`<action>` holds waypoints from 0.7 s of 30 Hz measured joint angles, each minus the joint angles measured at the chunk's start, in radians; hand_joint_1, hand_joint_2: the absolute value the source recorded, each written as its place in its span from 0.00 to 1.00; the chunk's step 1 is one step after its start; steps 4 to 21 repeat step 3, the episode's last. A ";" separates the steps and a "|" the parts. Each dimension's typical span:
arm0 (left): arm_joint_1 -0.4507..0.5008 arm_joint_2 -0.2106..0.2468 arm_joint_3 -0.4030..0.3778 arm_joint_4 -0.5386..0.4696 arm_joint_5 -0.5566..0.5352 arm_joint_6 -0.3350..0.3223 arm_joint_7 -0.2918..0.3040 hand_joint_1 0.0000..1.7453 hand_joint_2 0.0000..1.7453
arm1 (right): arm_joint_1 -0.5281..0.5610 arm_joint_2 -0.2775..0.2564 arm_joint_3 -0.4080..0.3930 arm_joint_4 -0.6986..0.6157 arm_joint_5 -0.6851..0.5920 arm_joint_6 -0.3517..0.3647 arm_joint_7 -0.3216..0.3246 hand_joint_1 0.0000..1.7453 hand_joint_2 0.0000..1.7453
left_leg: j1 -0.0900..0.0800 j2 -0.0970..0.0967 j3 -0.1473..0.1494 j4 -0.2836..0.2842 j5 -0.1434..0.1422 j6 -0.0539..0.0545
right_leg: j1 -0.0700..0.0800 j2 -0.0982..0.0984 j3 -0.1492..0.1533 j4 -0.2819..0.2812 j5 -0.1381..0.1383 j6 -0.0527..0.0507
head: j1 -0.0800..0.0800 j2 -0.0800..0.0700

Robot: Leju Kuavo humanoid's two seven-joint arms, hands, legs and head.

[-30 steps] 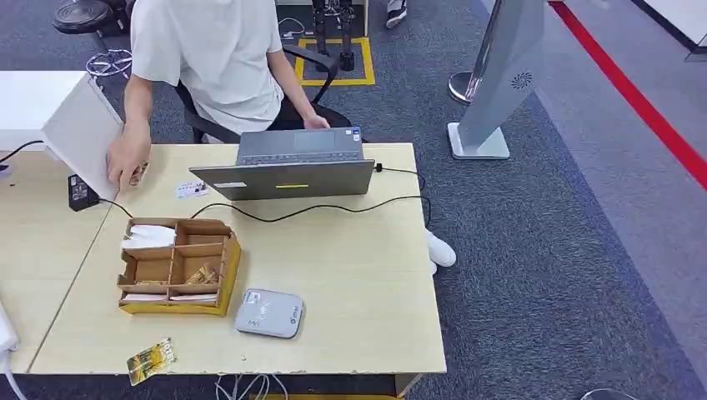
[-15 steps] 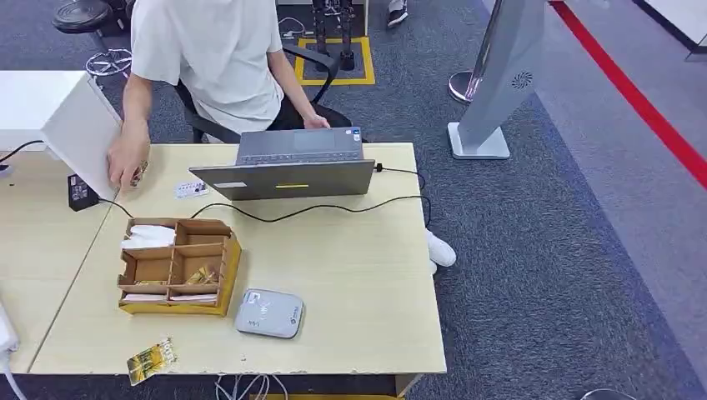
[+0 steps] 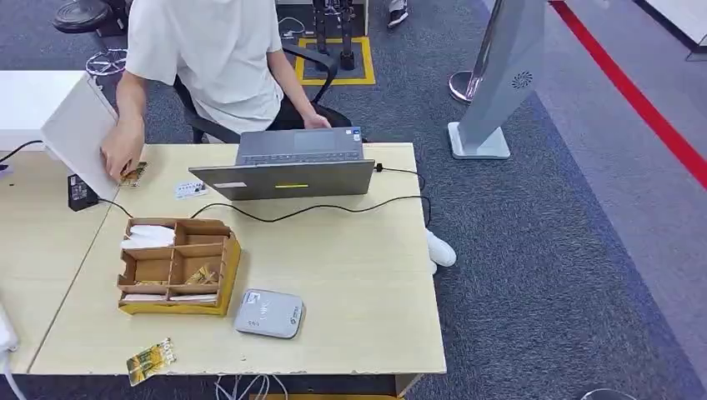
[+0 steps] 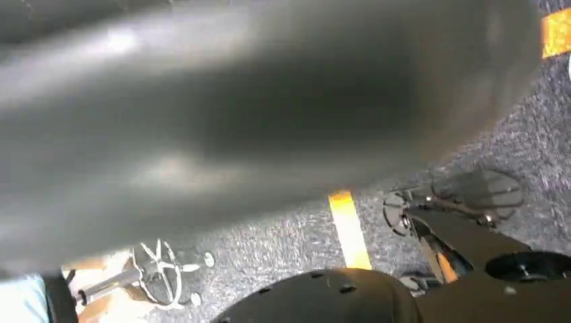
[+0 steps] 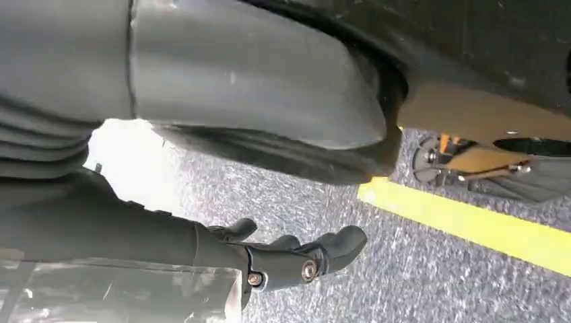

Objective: Pass the card to the sensor for recognition and then transmit it.

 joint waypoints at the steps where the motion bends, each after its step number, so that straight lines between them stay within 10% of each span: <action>1: -0.001 0.001 0.000 0.003 -0.006 -0.003 0.001 0.00 0.00 | 0.000 0.000 0.004 0.000 0.002 0.001 0.000 0.00 0.00 | 0.000 0.000 0.000 0.000 0.000 0.000 | 0.000 0.000 0.000 0.000 0.000 0.000 | 0.000 0.000; 21: -0.001 0.002 0.000 0.005 -0.022 -0.007 0.003 0.00 0.00 | 0.000 0.000 0.009 0.000 0.001 0.011 0.000 0.00 0.00 | 0.000 0.000 0.000 0.000 0.000 0.000 | 0.000 0.000 0.000 0.000 0.000 0.000 | 0.000 0.000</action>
